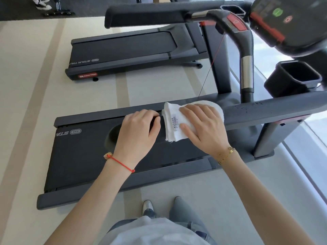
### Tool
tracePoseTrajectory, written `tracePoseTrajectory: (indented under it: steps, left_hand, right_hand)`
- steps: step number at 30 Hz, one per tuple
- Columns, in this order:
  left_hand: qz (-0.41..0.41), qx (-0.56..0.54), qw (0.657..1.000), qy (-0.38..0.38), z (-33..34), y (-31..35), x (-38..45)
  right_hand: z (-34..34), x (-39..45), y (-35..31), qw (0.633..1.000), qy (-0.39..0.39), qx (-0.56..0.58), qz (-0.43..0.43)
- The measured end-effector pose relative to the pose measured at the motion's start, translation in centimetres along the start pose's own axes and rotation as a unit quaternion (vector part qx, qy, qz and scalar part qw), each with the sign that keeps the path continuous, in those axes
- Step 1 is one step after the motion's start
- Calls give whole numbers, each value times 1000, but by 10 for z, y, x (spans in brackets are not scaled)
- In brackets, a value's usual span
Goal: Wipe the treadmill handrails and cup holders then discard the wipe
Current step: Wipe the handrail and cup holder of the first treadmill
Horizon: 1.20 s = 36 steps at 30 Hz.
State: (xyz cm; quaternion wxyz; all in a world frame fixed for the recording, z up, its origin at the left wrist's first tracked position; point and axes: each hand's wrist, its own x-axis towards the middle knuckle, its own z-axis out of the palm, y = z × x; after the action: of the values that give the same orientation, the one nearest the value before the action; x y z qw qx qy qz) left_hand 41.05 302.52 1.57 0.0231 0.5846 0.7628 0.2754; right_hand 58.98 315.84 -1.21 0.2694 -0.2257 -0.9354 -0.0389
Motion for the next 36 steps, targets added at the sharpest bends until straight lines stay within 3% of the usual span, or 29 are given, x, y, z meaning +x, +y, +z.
tracePoseTrajectory:
  steps: [6, 19, 22, 27, 31, 34, 36]
  left_hand:
    - [8, -18, 1000, -3, 25, 40, 19]
    - [-43, -7, 997, 70, 98, 138, 66]
    - [-67, 50, 991, 102, 107, 143, 67]
    - [-108, 142, 976, 126, 114, 144, 66]
    - [-128, 130, 976, 117, 115, 144, 66]
    - [-136, 107, 977, 121, 110, 141, 66]
    - [-138, 108, 975, 138, 105, 137, 65]
  right_hand:
    - [-12, -17, 46, 1000, 12, -15, 23]
    - [-72, -59, 201, 998, -40, -18, 44]
    - [-74, -57, 204, 998, -52, -4, 32]
    - [-74, -46, 201, 990, -136, 9, -41]
    - [-65, -24, 186, 977, -200, 15, -79]
    - [-60, -4, 177, 976, -182, 31, -113]
    - [-55, 15, 169, 961, -239, 70, -124]
